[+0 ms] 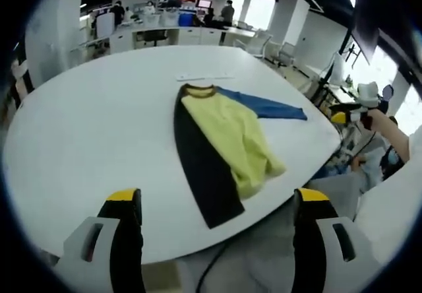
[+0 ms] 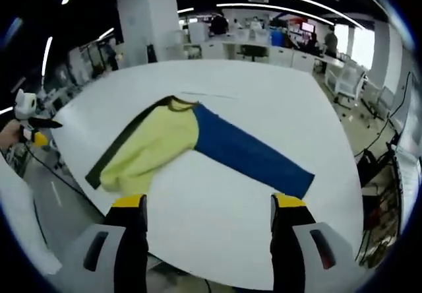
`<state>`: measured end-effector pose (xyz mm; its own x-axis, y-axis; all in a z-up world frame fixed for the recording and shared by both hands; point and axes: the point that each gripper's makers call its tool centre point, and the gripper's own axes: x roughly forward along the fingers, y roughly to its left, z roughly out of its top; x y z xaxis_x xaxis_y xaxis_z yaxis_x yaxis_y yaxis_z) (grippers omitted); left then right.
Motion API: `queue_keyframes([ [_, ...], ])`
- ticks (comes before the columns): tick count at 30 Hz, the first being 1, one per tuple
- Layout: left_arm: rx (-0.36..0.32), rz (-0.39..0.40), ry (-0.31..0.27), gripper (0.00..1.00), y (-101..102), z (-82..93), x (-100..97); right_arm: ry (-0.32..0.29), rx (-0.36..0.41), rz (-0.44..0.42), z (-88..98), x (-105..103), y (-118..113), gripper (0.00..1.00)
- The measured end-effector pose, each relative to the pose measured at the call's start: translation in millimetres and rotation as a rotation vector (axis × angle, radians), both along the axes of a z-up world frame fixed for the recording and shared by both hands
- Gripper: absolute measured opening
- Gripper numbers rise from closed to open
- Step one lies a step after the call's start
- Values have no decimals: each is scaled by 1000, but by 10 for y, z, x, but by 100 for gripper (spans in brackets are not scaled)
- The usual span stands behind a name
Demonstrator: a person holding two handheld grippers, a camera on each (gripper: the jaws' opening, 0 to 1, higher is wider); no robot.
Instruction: Fold the garment on the visible template until the final outline fits inside the template.
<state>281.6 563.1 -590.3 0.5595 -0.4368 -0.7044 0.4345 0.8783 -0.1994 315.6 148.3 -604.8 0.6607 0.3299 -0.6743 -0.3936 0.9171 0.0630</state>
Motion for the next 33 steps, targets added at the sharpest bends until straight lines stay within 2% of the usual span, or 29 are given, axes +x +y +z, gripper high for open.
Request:
queue_keyframes([
  [9, -10, 4, -11, 92, 20, 15, -73, -7, 42, 17, 59, -312, 262, 81],
  [15, -13, 5, -14, 92, 29, 14, -127, -1, 65, 31, 93, -439, 342, 84],
  [18, -13, 1, -16, 92, 31, 15, -146, 3, 97, 31, 130, -465, 385, 91],
  [21, -11, -1, -18, 92, 37, 21, -153, 1, 67, 50, 160, -513, 413, 100],
  [33, -3, -2, -26, 91, 78, 52, -186, 5, 68, 71, 272, -655, 495, 100],
])
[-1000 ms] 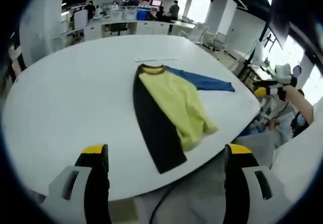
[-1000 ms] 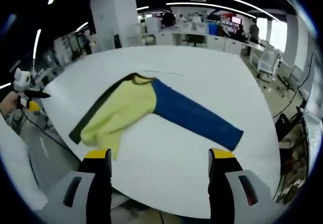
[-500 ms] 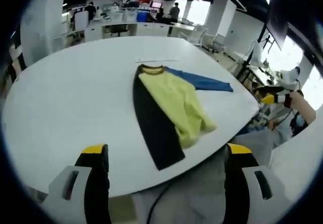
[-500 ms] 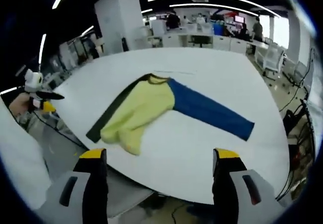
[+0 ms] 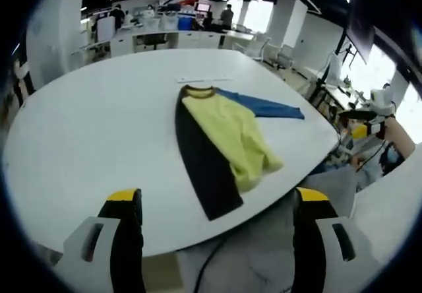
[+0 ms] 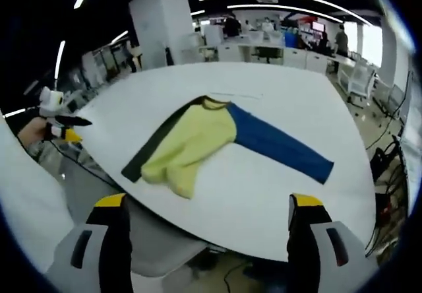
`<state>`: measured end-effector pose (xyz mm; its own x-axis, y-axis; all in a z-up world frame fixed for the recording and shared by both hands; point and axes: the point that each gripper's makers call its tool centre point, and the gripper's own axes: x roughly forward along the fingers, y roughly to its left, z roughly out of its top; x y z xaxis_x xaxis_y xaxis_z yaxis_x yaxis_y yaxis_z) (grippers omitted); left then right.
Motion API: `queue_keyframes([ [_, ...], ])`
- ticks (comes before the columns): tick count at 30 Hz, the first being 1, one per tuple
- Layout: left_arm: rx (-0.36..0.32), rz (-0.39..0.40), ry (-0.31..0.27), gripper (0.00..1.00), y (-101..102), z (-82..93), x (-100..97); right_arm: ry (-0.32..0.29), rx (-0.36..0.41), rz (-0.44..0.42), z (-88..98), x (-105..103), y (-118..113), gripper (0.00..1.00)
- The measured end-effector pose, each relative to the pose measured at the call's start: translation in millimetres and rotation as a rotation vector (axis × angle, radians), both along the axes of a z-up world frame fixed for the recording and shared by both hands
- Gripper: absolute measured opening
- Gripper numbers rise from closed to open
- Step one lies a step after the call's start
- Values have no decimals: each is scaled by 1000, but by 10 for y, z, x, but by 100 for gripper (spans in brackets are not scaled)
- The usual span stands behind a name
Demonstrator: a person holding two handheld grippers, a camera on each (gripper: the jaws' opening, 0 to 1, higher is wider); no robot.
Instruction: Fold the garment on the visible template until the final outline fits inside the template.
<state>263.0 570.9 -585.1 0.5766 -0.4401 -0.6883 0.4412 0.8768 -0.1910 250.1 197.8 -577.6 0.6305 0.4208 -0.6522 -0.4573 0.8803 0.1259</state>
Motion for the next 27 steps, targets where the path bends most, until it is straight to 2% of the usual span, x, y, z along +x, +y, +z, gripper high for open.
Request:
queue_keyframes([
  [15, -4, -7, 24, 93, 11, -49, -132, -2, 21, 23, 152, -165, 197, 100],
  [18, 0, -34, 48, 96, 10, -74, -200, -5, 26, 38, 171, -173, 250, 100],
  [19, -1, -53, 64, 100, -5, -91, -244, -1, 22, 47, 166, -181, 273, 100],
  [20, 3, -83, 96, 99, -15, -123, -327, -1, 14, 54, 156, -185, 290, 100],
  [27, -6, -116, 128, 100, -50, -200, -477, 12, 33, 58, 83, -202, 351, 100],
])
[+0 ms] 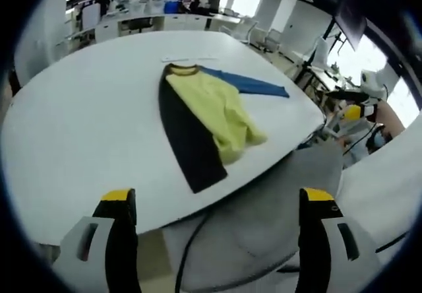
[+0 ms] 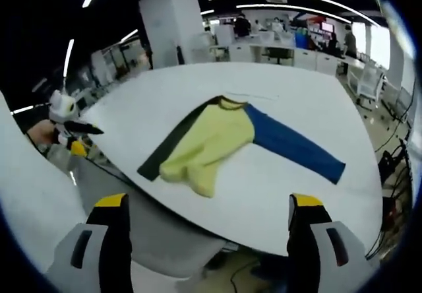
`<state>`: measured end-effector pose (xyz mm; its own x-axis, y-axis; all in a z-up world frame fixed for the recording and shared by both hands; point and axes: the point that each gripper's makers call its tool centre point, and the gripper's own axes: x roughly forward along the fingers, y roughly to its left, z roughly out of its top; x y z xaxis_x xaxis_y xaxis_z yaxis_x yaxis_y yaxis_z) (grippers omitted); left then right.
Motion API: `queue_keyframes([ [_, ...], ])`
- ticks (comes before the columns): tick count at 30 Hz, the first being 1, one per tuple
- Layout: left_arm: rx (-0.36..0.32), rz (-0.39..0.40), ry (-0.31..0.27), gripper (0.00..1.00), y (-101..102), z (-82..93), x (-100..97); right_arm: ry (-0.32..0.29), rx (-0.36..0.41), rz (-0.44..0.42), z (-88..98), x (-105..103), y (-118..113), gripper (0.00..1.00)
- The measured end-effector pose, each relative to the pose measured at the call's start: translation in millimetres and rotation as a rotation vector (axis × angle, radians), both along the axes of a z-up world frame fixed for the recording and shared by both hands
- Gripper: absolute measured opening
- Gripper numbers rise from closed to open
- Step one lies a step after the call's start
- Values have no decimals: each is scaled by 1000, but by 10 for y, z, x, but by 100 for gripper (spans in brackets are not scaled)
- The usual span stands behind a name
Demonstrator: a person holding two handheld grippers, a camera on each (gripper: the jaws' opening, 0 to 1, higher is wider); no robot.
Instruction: Fold the garment on the visible template until the final outline fits inside the template.
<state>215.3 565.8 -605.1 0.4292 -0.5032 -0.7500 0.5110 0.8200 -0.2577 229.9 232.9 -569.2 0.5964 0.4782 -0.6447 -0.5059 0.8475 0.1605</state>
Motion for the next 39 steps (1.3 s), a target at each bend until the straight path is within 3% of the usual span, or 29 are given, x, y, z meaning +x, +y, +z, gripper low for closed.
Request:
queue_keyframes([
  [19, -11, -7, 20, 100, -21, -134, 31, 19, -10, 0, -40, -39, -18, 100],
  [24, -18, -13, 23, 99, -49, -146, 39, 19, 19, -6, -17, -14, -1, 100],
  [30, -33, 11, 15, 93, -40, -171, 101, 18, 5, 0, -10, 2, -11, 100],
  [39, -19, -34, 75, 87, -100, -407, 112, 27, 1, 43, -85, 42, -12, 100],
])
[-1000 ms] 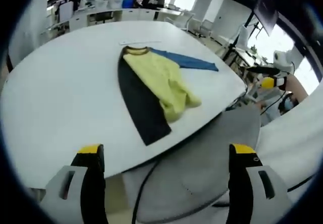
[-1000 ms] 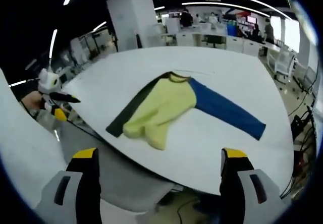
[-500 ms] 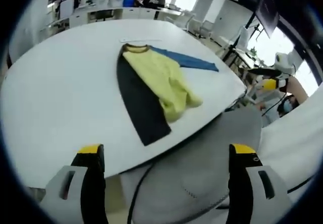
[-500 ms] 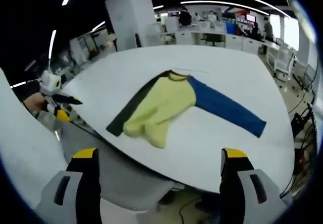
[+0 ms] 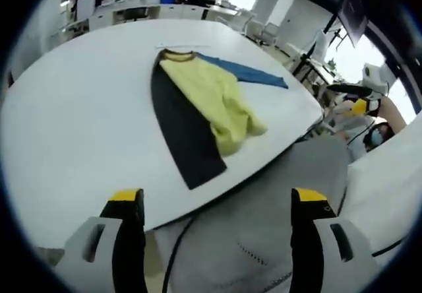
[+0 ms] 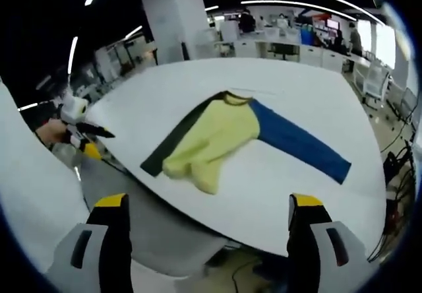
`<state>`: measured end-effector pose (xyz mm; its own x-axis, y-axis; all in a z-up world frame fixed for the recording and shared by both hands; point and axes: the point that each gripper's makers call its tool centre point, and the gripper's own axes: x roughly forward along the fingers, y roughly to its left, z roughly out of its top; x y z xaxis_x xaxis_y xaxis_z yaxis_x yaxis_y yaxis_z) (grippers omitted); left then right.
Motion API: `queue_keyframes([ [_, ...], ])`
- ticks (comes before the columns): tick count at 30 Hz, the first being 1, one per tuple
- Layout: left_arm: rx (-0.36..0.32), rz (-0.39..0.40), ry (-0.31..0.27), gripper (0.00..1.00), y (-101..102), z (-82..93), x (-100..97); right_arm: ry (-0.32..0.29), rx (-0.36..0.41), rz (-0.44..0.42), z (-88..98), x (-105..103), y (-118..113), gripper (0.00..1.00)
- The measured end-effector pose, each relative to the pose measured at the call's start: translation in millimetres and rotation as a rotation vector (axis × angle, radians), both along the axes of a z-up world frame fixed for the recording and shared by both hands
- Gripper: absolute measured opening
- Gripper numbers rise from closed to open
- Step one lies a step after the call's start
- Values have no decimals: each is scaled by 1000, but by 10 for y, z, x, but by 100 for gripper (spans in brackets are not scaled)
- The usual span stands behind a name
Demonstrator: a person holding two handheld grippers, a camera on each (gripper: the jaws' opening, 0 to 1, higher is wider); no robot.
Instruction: Fold the garment on the visible template until the final outline fits inside the template.
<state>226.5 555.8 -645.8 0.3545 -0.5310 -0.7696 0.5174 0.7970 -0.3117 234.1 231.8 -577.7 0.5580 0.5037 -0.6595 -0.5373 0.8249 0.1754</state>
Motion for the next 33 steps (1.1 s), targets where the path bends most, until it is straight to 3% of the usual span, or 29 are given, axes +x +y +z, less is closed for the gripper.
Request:
queue_keyframes([
  [8, -12, -9, 43, 87, -25, -226, 66, -28, 1, 46, -37, 46, -4, 100],
  [14, -23, -4, 75, 85, -32, -373, 143, -19, -47, 103, -105, 63, -23, 100],
  [25, 5, -8, 115, 82, -33, -665, 247, -14, -26, 111, -158, 143, 15, 100],
  [33, -23, 12, 112, 70, -66, -710, 327, -30, -13, 113, -124, 193, 22, 100],
])
